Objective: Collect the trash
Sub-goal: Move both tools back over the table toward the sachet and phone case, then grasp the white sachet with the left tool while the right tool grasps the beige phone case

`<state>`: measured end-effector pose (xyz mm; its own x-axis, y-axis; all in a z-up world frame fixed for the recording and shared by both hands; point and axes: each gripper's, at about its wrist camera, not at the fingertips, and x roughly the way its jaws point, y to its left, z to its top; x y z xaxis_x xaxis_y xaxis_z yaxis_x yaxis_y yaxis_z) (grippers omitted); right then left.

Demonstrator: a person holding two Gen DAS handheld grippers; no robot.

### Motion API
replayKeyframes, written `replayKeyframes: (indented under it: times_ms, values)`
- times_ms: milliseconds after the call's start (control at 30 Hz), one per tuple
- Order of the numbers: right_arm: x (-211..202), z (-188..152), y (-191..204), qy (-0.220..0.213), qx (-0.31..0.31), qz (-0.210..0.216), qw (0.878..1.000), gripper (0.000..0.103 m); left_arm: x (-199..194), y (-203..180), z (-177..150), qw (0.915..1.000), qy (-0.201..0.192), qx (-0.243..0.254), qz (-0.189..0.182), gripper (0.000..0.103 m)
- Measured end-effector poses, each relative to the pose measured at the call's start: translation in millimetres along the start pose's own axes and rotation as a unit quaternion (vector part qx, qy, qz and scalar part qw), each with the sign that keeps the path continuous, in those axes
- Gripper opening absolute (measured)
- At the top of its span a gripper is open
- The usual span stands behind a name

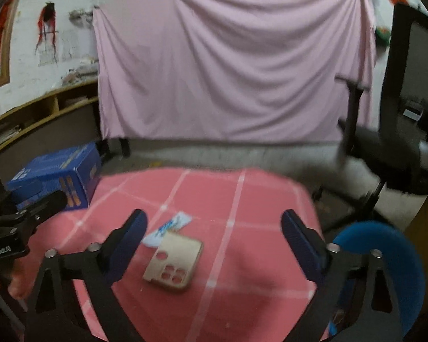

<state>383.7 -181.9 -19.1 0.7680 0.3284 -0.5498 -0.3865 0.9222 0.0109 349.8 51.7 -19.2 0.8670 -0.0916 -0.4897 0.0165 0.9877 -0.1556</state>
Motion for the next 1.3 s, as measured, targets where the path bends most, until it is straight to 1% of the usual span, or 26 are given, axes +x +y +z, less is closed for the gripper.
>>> replayKeyframes:
  times_ms: [100,167,233,267,300,367,433,533,633,733,867,967,1000,1033,1067,1100,1233,1300]
  values:
    - [12,-6,1,0.049,-0.002,0.014,0.999,0.077,9,-5,2,0.9994,0.032,0.007,-0.01,0.099]
    - [20,-11,5,0.079,-0.009,0.023,0.997,0.073,16,-7,3,0.9981,0.058,0.011,-0.016,0.09]
    - [27,-16,11,0.105,-0.015,0.039,0.994,0.07,24,-7,3,0.9961,0.085,0.012,-0.021,0.075]
    - [28,-18,13,0.112,-0.015,0.047,0.992,0.069,26,-6,3,0.9953,0.093,0.011,-0.022,0.073]
    - [31,-20,15,0.122,-0.014,0.057,0.991,0.069,28,-5,3,0.9945,0.102,0.007,-0.025,0.072]
    - [35,-23,21,0.134,-0.015,0.066,0.989,0.069,32,-3,4,0.9933,0.112,0.001,-0.027,0.071]
    - [41,-26,26,0.146,-0.02,0.061,0.987,0.069,36,-2,5,0.992,0.123,-0.002,-0.029,0.069]
    - [57,-31,31,0.181,-0.027,0.056,0.982,0.069,41,-3,4,0.9903,0.135,-0.001,-0.033,0.069]
    - [55,-29,29,0.18,-0.028,0.056,0.982,0.065,47,-6,4,0.9877,0.15,0.005,-0.044,0.069]
    - [53,-30,24,0.181,-0.029,0.057,0.981,0.055,54,-12,3,0.9847,0.164,0.016,-0.058,0.069]
    - [50,-30,21,0.18,-0.033,0.055,0.982,0.053,61,-23,2,0.9812,0.175,0.033,-0.074,0.069]
    - [51,-29,13,0.179,-0.03,0.052,0.982,0.053,74,-31,6,0.9787,0.181,0.035,-0.091,0.068]
    - [50,-29,10,0.178,-0.028,0.051,0.982,0.053,80,-35,8,0.9774,0.184,0.038,-0.097,0.064]
    - [51,-28,6,0.177,-0.025,0.049,0.983,0.053,86,-38,9,0.9755,0.19,0.041,-0.103,0.055]
    - [50,-27,0,0.176,-0.02,0.045,0.983,0.053,91,-40,8,0.9733,0.198,0.043,-0.108,0.051]
    - [48,-28,-5,0.174,-0.014,0.041,0.984,0.052,97,-42,8,0.9716,0.205,0.045,-0.109,0.049]
    - [42,-28,-28,0.168,0.007,0.027,0.985,0.052,107,-49,12,0.9703,0.207,0.055,-0.112,0.049]
    - [41,-27,-36,0.167,0.022,0.037,0.985,0.052,117,-59,15,0.9687,0.212,0.066,-0.111,0.048]
